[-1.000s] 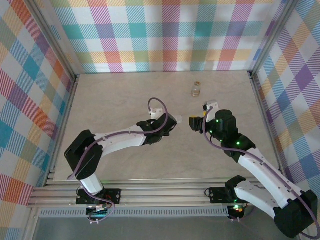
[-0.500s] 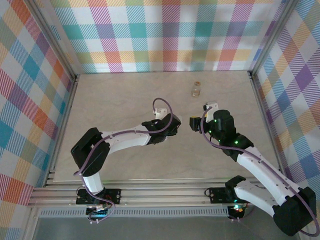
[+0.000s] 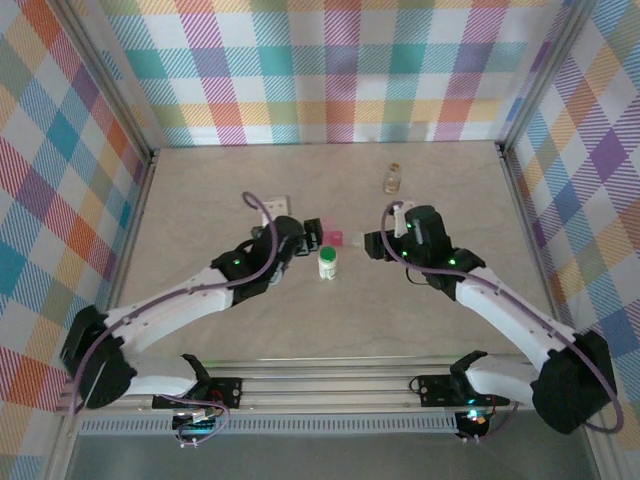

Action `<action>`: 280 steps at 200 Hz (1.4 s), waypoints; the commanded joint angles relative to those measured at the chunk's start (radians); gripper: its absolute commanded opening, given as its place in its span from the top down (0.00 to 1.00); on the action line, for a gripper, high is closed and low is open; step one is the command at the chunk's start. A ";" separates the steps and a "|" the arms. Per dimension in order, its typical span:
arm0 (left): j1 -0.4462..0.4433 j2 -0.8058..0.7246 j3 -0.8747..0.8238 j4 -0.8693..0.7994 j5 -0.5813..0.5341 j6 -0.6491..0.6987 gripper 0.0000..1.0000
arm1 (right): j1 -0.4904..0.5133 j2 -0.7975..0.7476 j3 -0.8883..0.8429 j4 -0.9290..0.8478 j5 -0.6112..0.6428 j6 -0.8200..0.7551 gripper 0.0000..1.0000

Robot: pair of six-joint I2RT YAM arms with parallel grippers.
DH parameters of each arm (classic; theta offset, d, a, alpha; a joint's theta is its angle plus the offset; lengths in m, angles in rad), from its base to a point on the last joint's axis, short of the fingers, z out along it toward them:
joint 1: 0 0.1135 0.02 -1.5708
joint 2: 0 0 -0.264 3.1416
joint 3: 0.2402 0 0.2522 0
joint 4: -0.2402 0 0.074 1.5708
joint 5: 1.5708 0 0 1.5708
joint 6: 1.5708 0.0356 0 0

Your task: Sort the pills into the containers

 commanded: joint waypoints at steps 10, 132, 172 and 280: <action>0.088 -0.166 -0.188 0.128 0.014 0.160 0.02 | 0.064 0.134 0.110 -0.043 -0.094 0.016 0.29; 0.101 -0.461 -0.497 0.305 0.061 0.394 0.00 | 0.211 0.591 0.448 -0.294 -0.056 -0.073 0.28; 0.101 -0.490 -0.531 0.332 0.066 0.385 0.00 | 0.216 0.658 0.483 -0.330 -0.021 -0.084 0.30; 0.101 -0.479 -0.563 0.490 0.376 0.511 0.00 | 0.207 0.458 0.483 -0.346 -0.119 -0.413 0.58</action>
